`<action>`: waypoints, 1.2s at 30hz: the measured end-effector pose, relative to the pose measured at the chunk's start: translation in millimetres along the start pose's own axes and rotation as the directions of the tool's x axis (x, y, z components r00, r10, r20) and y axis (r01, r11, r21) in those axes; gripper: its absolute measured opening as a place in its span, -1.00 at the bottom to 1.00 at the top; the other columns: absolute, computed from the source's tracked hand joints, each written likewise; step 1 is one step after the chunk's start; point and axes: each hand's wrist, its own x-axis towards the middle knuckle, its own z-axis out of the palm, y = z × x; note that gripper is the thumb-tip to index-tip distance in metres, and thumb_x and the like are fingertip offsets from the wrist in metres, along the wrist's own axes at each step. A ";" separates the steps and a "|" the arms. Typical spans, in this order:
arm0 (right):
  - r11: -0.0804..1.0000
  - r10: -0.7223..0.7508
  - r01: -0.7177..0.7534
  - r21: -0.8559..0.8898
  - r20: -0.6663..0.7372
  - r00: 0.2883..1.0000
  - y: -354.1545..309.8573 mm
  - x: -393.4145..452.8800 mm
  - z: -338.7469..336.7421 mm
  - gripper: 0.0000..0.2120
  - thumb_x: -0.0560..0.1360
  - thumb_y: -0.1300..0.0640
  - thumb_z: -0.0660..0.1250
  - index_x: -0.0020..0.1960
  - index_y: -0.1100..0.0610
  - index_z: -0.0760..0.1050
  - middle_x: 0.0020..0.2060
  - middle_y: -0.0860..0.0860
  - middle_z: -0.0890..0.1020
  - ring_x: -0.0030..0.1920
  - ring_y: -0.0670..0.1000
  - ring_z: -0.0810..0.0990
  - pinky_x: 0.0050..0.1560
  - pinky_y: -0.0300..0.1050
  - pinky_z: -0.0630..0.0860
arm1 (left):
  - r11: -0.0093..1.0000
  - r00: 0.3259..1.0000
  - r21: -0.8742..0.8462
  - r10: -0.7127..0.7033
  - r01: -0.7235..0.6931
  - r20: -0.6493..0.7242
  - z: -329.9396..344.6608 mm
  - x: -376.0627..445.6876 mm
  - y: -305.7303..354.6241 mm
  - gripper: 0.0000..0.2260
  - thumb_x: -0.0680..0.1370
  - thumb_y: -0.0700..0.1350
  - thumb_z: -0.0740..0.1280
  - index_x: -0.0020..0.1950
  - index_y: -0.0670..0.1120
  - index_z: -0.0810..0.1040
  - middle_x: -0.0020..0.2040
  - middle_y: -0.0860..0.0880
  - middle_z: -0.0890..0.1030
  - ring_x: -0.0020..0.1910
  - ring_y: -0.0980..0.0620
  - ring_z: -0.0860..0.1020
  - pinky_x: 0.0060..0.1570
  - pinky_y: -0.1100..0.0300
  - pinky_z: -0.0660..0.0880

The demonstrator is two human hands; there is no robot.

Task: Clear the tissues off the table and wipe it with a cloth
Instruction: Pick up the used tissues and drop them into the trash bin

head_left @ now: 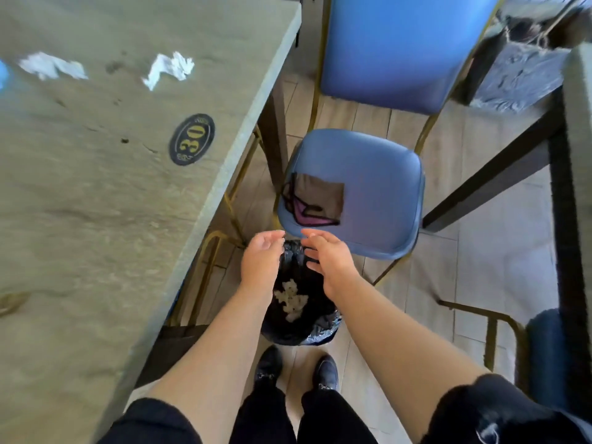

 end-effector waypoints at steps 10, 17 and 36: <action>0.980 -0.192 0.196 -0.019 0.133 0.972 -128.8 -60.8 56.6 -0.77 0.60 0.20 0.17 0.02 0.05 0.60 -0.13 -0.02 0.60 -0.16 -0.07 0.49 -0.10 -0.17 0.45 | 0.965 0.980 -0.190 0.160 -0.180 -0.115 -60.9 -32.1 145.0 -0.85 0.59 -0.22 0.27 -0.08 0.02 0.52 -0.09 0.00 0.59 -0.13 0.09 0.57 -0.11 0.24 0.45; 0.960 -0.253 0.277 -0.049 0.280 0.926 -176.5 -49.3 154.2 -0.78 0.59 0.20 0.19 -0.06 0.04 0.60 -0.14 -0.03 0.61 -0.13 -0.04 0.50 -0.16 -0.17 0.46 | 0.938 0.939 -0.227 0.195 -0.263 -0.283 -135.2 16.6 193.1 -0.84 0.56 -0.23 0.29 -0.13 0.02 0.53 -0.13 -0.03 0.62 -0.19 0.08 0.59 -0.15 0.19 0.50; 0.925 -0.279 0.345 -0.157 0.334 0.900 -259.5 87.2 387.8 -0.81 0.54 0.17 0.26 -0.08 -0.05 0.61 -0.04 -0.03 0.61 -0.02 -0.04 0.53 -0.06 -0.12 0.48 | 0.622 0.783 0.761 0.560 -0.182 -0.271 -307.7 270.9 293.1 -0.58 0.49 -0.26 0.23 0.32 0.01 0.50 0.39 -0.07 0.38 0.32 -0.12 0.40 0.30 0.05 0.30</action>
